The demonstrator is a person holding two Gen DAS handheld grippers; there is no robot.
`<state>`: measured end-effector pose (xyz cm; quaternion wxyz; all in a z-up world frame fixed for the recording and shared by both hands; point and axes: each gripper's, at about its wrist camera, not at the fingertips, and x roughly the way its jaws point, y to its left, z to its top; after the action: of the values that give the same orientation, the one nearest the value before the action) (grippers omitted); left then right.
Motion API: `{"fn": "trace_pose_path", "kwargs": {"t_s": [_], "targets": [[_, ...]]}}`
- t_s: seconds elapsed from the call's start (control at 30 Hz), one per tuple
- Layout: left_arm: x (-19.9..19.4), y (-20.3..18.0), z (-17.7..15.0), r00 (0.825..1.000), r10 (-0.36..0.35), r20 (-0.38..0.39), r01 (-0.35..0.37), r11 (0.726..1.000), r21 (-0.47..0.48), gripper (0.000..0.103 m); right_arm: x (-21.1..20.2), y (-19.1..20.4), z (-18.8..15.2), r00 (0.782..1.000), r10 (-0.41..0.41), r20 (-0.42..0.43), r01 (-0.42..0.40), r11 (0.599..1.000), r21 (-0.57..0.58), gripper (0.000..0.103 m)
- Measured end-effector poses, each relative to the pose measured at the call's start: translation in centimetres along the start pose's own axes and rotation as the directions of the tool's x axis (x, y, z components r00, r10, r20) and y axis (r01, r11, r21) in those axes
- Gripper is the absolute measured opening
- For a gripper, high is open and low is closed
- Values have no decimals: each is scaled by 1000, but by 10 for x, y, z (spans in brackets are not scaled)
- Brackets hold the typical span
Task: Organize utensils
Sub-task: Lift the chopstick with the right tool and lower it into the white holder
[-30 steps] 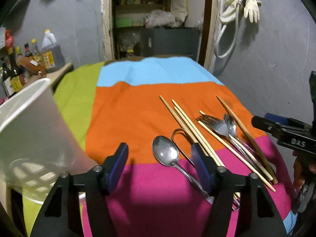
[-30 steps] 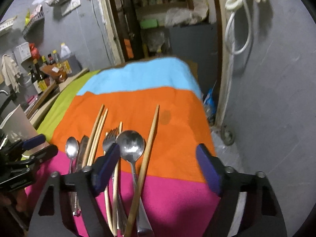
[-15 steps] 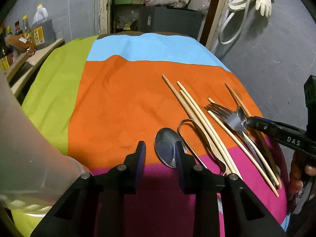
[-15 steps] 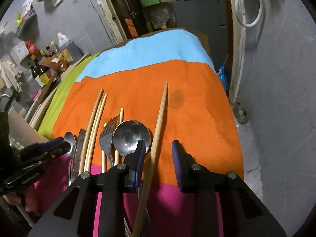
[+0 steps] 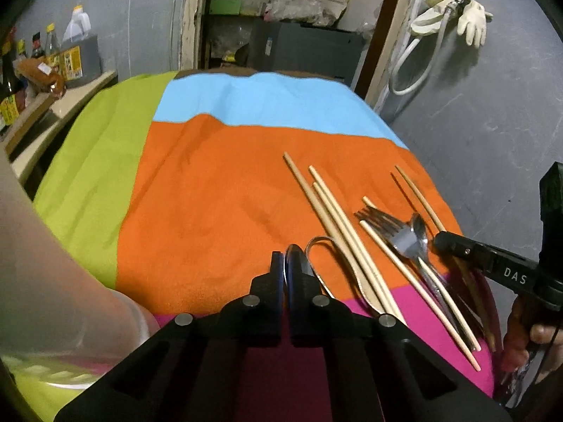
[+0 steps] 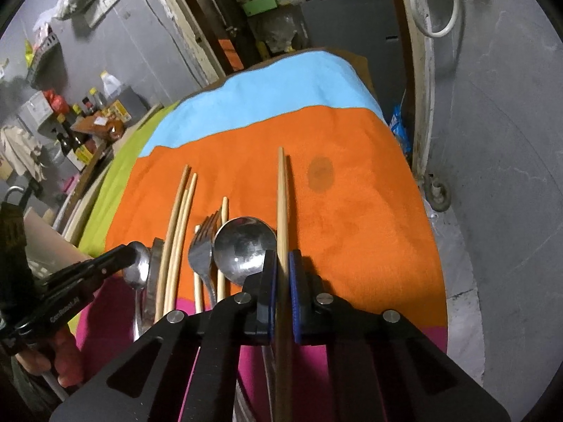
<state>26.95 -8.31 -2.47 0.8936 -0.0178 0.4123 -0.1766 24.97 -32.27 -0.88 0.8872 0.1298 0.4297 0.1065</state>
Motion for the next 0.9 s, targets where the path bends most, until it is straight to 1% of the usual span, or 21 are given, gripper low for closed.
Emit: {"fn": "trace_pose_path", "kwargs": {"t_s": [0.1, 0.17, 0.23, 0.3, 0.37, 0.4, 0.43, 0.5, 0.63, 0.67, 0.7, 0.77, 0.8, 0.87, 0.9], "targets": [[-12, -6, -1, 999, 9, 50, -10, 1000, 13, 0, -12, 5, -6, 999, 13, 51, -12, 1000, -14, 5], [-25, -9, -2, 994, 21, 105, -23, 999, 22, 0, -23, 12, -10, 994, 26, 109, -23, 999, -31, 5], [-40, -13, -4, 984, 45, 172, -52, 998, 37, 0, -33, 20, -14, 985, 29, 172, -20, 998, -53, 5], [-56, -16, -5, 967, 67, 245, -81, 995, 50, 0, -46, 30, -19, 963, 46, 265, -25, 996, -83, 5], [-70, -19, -4, 949, 82, 304, -104, 993, 56, 0, -58, 42, -21, 936, 62, 348, -24, 993, -112, 5], [-78, -20, -3, 939, 89, 332, -114, 992, 59, 0, -61, 46, -21, 924, 72, 374, -28, 992, -120, 5], [-86, -20, -2, 928, 98, 361, -128, 990, 62, 0, -67, 53, -21, 903, 89, 420, -36, 991, -132, 5], [-103, -19, 1, 902, 119, 414, -159, 985, 64, 0, -75, 66, -22, 871, 106, 480, -33, 987, -157, 5], [-134, -10, 8, 861, 143, 488, -192, 980, 50, 0, -89, 105, -20, 785, 154, 601, -23, 975, -220, 5], [-142, -6, 11, 852, 150, 501, -200, 979, 46, 0, -91, 115, -20, 764, 171, 623, -25, 971, -237, 5], [-149, -1, 12, 845, 157, 512, -206, 978, 41, 0, -92, 122, -19, 751, 185, 634, -28, 968, -249, 5], [-164, 11, 16, 827, 177, 533, -223, 975, 22, 0, -92, 145, -15, 714, 239, 659, -62, 958, -280, 5], [-172, 18, 18, 818, 191, 542, -235, 972, 12, 0, -92, 151, -14, 703, 256, 663, -77, 955, -287, 5], [-188, 29, 19, 796, 225, 562, -266, 964, -10, 0, -87, 171, -5, 675, 314, 668, -138, 943, -304, 5], [-196, 36, 21, 780, 249, 574, -288, 957, -24, 0, -87, 178, -3, 666, 333, 667, -161, 938, -307, 5]]}}
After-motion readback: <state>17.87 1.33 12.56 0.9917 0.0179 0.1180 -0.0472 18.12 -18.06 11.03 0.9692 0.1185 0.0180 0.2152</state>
